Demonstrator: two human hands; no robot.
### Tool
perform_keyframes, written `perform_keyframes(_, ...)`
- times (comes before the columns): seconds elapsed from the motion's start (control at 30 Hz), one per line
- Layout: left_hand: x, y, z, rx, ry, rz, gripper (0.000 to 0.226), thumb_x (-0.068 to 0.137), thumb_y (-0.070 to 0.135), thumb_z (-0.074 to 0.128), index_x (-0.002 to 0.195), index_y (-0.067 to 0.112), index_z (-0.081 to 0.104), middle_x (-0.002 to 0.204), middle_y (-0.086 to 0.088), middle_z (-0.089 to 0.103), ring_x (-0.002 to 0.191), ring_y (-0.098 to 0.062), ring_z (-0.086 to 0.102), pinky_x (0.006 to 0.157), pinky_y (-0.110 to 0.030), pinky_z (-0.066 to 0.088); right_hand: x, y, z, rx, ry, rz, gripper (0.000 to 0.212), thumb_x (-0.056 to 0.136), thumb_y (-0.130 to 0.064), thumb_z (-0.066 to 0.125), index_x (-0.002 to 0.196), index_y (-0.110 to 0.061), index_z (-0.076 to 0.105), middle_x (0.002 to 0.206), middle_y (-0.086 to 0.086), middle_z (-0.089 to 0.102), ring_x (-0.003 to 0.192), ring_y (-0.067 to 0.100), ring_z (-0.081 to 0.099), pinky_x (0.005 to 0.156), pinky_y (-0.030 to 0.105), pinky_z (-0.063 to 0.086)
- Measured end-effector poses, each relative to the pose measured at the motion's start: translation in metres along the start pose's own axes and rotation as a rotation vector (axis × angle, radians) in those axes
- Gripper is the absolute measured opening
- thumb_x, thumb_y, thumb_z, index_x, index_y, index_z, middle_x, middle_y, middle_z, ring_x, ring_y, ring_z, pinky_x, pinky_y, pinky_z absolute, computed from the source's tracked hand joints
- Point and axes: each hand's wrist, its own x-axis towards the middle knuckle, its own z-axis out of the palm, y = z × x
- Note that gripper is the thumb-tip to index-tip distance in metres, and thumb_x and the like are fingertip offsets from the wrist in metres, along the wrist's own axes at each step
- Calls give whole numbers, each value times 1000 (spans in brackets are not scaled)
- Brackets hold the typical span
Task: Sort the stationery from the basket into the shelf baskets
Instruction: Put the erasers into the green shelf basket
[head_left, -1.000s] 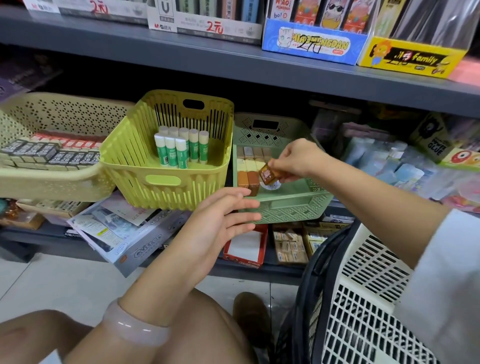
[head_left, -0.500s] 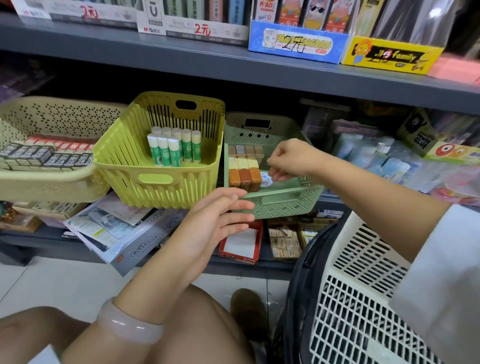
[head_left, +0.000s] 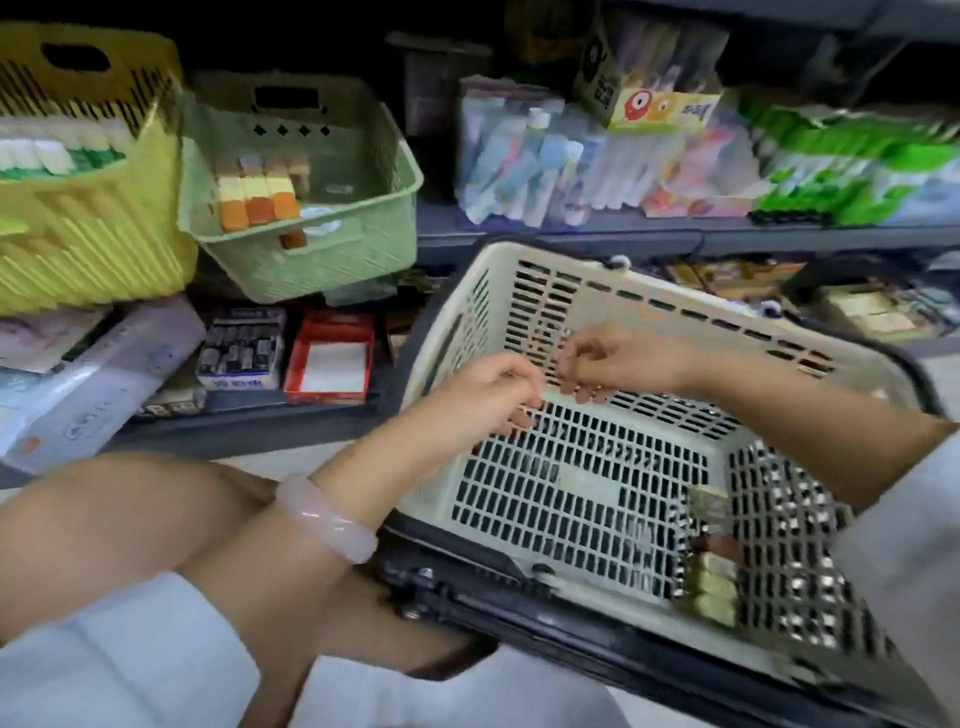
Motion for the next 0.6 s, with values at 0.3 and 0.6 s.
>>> perform_keyframes(0.3,21,-32,19,486,-154,-102,11,93,38,44,101,38,52,102,14,57,92,-5,56,75,-27,44,-65,180,46,-635,-415,313,46,87,-35,57,128,-19,42,120,1,47,110,20,46,92,33,43)
perform_keyframes(0.6,19,-35,12,646,-154,-180,20,95,36,41,111,31,51,107,10,53,101,-11,53,78,-28,37,-72,207,75,-1103,-398,254,68,85,-34,59,143,-21,25,150,13,19,135,37,24,101,51,37)
